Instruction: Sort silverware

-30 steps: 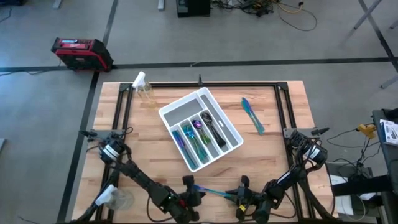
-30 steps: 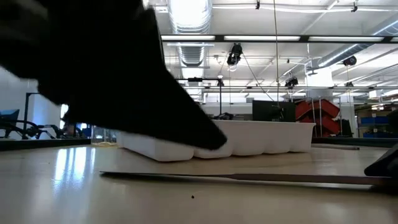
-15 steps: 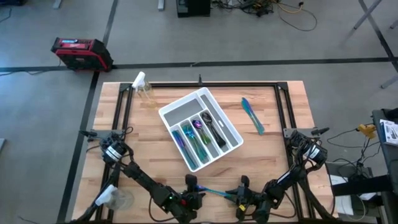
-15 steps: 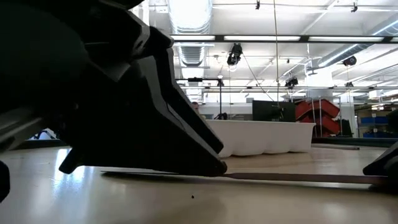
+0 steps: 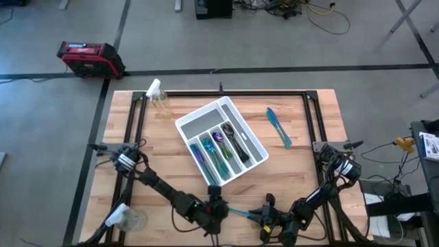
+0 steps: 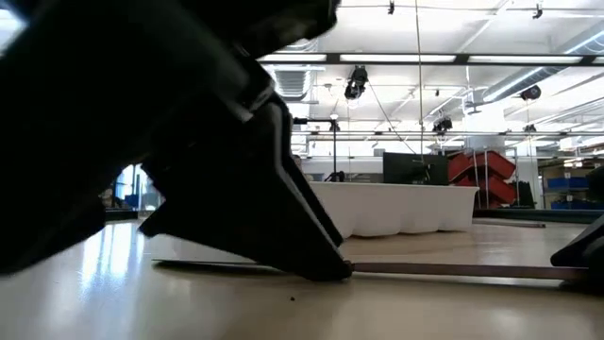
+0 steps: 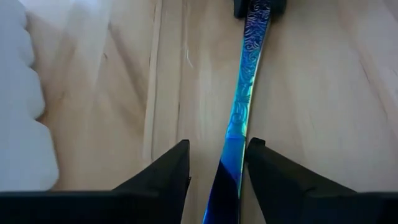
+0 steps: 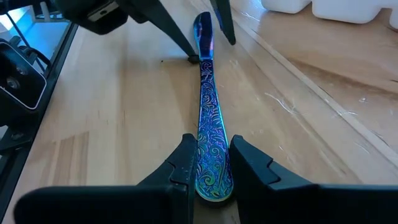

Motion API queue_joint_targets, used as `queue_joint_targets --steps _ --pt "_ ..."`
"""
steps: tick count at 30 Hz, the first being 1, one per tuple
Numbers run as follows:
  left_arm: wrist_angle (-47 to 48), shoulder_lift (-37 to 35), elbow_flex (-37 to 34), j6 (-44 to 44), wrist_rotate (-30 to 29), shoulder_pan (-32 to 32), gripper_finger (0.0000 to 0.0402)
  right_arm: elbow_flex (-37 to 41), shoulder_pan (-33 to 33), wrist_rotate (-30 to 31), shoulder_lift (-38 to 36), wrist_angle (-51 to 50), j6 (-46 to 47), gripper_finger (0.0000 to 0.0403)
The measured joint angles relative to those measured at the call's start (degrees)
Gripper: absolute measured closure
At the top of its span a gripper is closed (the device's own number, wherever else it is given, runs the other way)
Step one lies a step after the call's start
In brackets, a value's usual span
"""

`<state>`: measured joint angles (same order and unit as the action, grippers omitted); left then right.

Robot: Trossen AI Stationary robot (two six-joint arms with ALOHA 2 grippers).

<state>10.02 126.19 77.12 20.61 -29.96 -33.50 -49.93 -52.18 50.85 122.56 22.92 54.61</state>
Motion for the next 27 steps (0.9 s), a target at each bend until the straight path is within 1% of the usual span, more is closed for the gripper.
queue_joint_targets --steps 6,8,11,13,21,27 --pt "-0.55 0.00 -0.40 0.10 1.56 0.52 0.0300 -0.99 0.00 0.04 0.07 -0.57 -0.17 0.0351" --pt "-0.64 0.00 -0.40 0.23 2.35 0.55 0.0325 -1.23 0.00 0.07 0.07 -0.55 -0.31 0.0350" --pt "-0.78 0.00 -0.42 1.19 4.36 0.61 0.0374 -1.31 0.00 0.09 0.11 -0.49 -0.44 0.0350" --pt "-0.77 -0.02 -0.42 1.23 5.47 0.72 0.0393 -1.33 0.00 0.11 0.13 -0.41 -0.59 0.0352" --pt "-1.40 0.04 -0.48 2.44 6.19 0.77 0.0401 -1.36 0.00 0.11 0.15 -0.02 -1.48 0.0338" --pt "-1.42 0.04 -0.48 2.64 6.42 0.79 0.0401 -1.34 0.00 0.13 0.24 0.60 -3.69 0.0336"
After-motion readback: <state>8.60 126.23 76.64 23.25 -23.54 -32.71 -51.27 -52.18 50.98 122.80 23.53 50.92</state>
